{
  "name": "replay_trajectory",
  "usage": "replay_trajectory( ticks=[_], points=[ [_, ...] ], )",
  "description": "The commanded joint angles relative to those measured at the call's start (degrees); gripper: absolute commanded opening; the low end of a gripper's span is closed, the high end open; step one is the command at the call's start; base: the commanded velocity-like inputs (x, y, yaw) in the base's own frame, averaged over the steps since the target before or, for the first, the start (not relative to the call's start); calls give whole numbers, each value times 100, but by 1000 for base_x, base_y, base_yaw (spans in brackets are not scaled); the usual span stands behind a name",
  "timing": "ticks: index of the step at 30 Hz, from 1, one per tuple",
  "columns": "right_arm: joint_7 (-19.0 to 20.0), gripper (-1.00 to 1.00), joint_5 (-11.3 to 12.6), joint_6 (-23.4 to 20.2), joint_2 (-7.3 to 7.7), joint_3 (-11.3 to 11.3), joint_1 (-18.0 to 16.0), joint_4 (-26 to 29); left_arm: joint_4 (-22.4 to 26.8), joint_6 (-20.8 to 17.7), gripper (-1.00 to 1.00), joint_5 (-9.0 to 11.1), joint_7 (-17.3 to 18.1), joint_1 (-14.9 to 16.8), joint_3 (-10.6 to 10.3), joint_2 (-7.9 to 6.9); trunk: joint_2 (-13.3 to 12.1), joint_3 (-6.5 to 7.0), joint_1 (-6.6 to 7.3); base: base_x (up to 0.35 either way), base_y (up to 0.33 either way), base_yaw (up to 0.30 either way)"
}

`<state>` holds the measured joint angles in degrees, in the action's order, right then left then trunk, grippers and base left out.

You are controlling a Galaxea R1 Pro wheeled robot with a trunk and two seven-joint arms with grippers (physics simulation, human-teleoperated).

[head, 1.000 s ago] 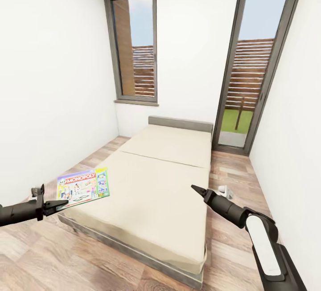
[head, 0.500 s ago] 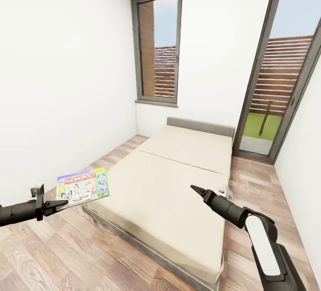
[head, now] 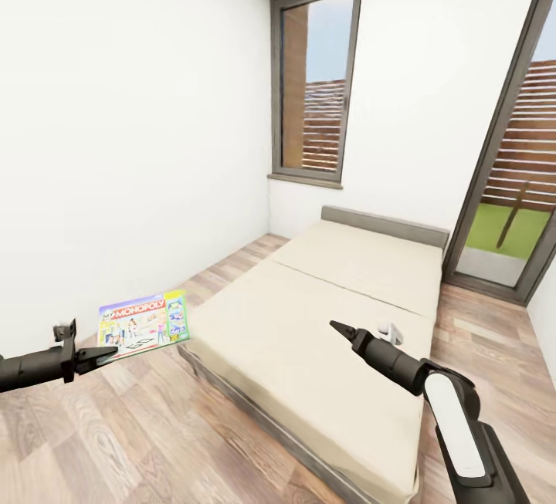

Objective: Put all the toys in the child's room - the three board games (two on the bed and one on the table), the two jigsaw puzzles on the table, and the tennis ball on the table - inside the toy box on the table in the child's room.

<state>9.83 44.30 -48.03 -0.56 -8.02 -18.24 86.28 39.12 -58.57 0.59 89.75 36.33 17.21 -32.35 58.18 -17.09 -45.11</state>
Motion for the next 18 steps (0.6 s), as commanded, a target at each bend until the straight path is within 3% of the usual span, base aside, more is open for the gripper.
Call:
replay_trajectory(
  ticks=[1,18],
  points=[
    [45,100,-35,-36,-6,-17,-4,3,-1,-58,-100,4,25,9,2,0,-36,11,22,0,0,290],
    [45,100,-35,-31,-6,-15,-4,-14,-1,-59,-100,2,25,9,6,5,-718,316,395,0,0,290]
  ],
)
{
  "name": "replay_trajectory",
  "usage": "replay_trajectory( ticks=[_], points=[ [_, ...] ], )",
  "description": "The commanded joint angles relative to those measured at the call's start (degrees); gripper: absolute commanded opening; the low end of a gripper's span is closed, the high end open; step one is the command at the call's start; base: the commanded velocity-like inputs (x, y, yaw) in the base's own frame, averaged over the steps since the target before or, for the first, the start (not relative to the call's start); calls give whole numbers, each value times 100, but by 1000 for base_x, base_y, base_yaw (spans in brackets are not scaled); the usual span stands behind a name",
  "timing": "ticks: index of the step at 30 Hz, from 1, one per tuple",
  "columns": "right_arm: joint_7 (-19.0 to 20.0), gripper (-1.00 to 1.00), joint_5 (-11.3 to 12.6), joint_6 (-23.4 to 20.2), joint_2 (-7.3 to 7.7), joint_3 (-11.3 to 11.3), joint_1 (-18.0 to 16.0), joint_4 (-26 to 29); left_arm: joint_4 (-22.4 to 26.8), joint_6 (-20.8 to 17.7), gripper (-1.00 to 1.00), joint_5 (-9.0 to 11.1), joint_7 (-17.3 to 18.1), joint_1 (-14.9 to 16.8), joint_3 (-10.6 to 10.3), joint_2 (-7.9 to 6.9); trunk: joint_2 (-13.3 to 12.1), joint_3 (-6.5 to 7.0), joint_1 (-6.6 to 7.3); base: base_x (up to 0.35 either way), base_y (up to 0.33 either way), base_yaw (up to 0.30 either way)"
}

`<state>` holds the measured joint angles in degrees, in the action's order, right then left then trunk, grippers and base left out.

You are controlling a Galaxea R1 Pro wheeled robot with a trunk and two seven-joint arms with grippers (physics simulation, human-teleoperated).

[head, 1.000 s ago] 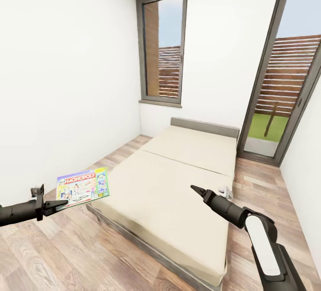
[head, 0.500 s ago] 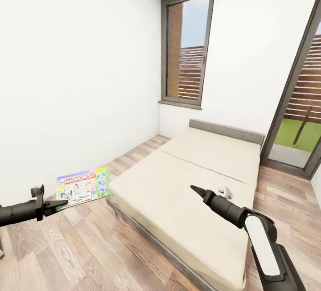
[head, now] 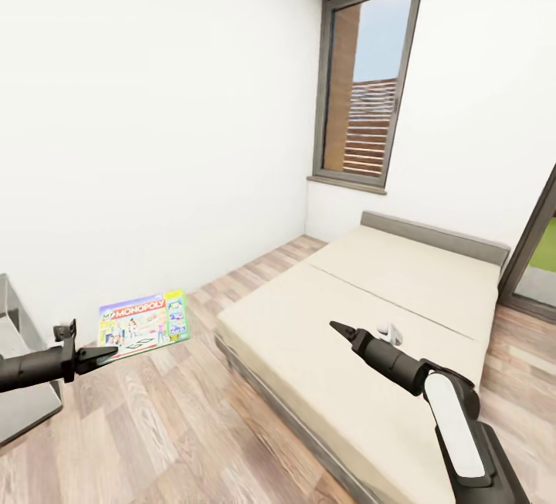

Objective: Put all the toys in the child's room - the three board games (two on the bed and one on the table), the two jigsaw puzzles on the table, and the tennis ball on the table - inside the toy box on the table in the child's room.

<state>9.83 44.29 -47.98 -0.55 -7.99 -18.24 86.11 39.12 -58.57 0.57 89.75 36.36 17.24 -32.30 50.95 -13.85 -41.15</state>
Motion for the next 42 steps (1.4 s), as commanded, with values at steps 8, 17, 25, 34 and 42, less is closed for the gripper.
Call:
replay_trajectory(
  ticks=[8,17,25,34,42],
  points=[
    [46,100,-35,-36,-6,-18,-4,3,-1,-58,-100,5,25,6,1,2,-316,136,175,0,0,290],
    [45,100,-50,-36,-6,-18,-4,0,-1,-51,-100,5,25,10,-1,5,-677,298,373,0,0,290],
    [45,100,-62,-36,-12,-16,-4,-2,-1,-44,-100,5,25,12,3,5,-998,441,549,0,0,291],
    [45,100,-76,-36,-14,-17,-4,-6,-1,-25,-100,-4,25,12,-1,11,-1359,603,746,0,0,291],
    [46,100,-78,-34,-15,-18,-4,-6,-1,-18,-100,-4,25,12,-1,13,-1680,747,922,0,0,291]
  ],
)
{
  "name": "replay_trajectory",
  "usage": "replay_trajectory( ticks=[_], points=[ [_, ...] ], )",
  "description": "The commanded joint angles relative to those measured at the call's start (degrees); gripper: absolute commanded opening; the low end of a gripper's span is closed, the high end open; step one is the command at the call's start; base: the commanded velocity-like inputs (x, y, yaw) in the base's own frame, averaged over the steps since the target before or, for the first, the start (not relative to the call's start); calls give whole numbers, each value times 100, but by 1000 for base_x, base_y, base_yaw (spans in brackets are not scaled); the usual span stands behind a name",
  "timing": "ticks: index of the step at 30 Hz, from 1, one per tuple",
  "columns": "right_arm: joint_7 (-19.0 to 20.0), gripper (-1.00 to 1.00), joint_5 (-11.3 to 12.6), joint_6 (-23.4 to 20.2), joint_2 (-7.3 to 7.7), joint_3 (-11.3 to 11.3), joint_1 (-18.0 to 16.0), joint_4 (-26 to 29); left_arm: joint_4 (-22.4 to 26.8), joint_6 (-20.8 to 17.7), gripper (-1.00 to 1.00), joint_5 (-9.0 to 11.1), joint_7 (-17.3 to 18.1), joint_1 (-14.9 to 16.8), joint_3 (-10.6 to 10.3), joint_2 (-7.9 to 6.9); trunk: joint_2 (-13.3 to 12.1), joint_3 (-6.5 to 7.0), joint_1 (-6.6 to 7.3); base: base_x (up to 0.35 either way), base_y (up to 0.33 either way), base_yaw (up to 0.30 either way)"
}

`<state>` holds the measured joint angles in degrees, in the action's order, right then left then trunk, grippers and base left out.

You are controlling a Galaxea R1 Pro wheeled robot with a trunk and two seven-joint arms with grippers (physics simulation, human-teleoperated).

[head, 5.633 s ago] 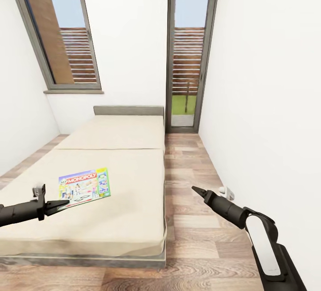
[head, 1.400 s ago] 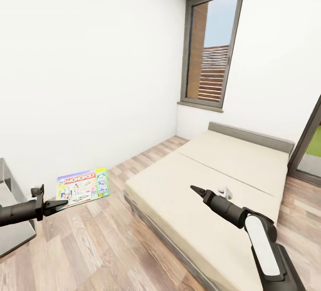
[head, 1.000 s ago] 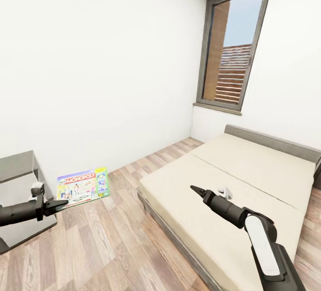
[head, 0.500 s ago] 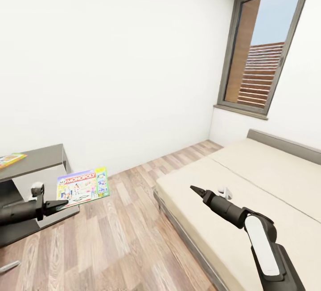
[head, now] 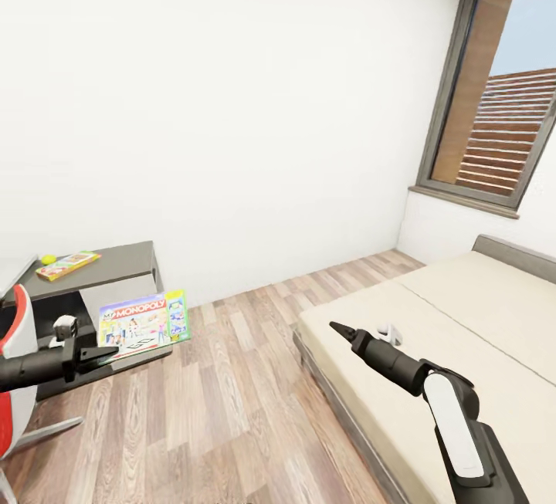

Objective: Put all the toys in the child's room - the three board games (two on the bed and one on the table), the two jigsaw puzzles on the table, and the tennis ball on the table - inside the toy box on the table in the child's room.

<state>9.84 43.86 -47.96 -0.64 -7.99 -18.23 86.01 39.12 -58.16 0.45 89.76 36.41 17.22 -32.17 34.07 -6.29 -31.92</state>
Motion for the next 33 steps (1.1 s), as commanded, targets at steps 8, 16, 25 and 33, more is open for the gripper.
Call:
replay_trajectory(
  ticks=[8,16,25,33],
  points=[
    [51,100,-16,-37,-4,-17,-5,3,-4,-41,-100,8,24,1,2,-8,-32,8,20,1,0,254],
    [53,100,-26,211,-7,-8,-5,3,-9,-29,-100,8,24,-2,10,0,-32,8,20,211,0,30],
    [5,100,-33,387,-6,262,-5,-22,-18,-28,-100,8,24,-2,13,-5,-32,8,20,322,0,1],
    [32,100,-43,398,-6,288,-5,-13,-22,-29,-100,8,24,-2,18,-7,-32,8,20,327,64,11]
  ],
)
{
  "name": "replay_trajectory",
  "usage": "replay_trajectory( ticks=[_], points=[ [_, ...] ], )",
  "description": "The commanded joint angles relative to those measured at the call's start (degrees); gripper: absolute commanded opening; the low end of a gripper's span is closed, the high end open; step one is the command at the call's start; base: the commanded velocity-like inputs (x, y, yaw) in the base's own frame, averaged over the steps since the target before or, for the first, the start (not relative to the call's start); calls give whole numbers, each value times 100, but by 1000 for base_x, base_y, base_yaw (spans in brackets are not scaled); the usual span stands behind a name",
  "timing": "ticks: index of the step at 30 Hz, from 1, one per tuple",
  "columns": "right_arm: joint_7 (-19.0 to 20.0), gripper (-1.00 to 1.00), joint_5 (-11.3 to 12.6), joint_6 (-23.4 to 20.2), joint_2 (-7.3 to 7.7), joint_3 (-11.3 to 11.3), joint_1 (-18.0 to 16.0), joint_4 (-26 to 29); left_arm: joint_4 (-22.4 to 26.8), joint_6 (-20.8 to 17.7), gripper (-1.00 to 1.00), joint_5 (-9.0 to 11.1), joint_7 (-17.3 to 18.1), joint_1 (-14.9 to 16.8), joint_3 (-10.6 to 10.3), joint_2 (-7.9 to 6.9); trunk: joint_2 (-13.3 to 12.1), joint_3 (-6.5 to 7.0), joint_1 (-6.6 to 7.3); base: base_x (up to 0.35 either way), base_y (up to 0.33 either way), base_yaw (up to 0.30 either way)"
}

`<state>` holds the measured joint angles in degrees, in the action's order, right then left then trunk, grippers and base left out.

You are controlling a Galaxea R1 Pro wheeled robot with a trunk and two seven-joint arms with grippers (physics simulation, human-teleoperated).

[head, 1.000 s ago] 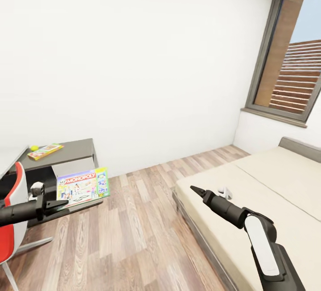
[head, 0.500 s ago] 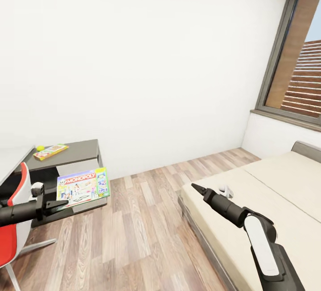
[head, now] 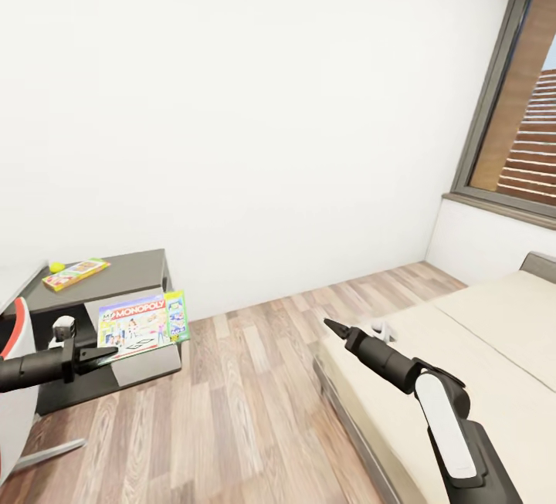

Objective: Put all the toys in the child's room - the three board games (two on the bed and one on the table), the two jigsaw puzzles on the table, and the tennis ball on the table - inside the toy box on the table in the child's room.

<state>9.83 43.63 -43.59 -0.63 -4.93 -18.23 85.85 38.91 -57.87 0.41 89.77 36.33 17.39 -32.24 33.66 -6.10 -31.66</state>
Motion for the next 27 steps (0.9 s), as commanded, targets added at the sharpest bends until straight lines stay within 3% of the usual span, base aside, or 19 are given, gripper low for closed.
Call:
replay_trajectory(
  ticks=[1,7,27],
  points=[
    [27,100,-20,-37,-7,-11,-6,6,-1,-58,-100,12,23,6,1,-1,9,-10,-6,299,64,154],
    [-12,100,-21,-36,-7,64,-6,4,-3,-76,-100,15,23,6,10,-4,9,-10,-6,95,18,250],
    [-16,100,-21,-21,-7,86,-6,5,3,-84,-100,29,23,6,19,-5,-793,349,434,2,0,261]
  ],
)
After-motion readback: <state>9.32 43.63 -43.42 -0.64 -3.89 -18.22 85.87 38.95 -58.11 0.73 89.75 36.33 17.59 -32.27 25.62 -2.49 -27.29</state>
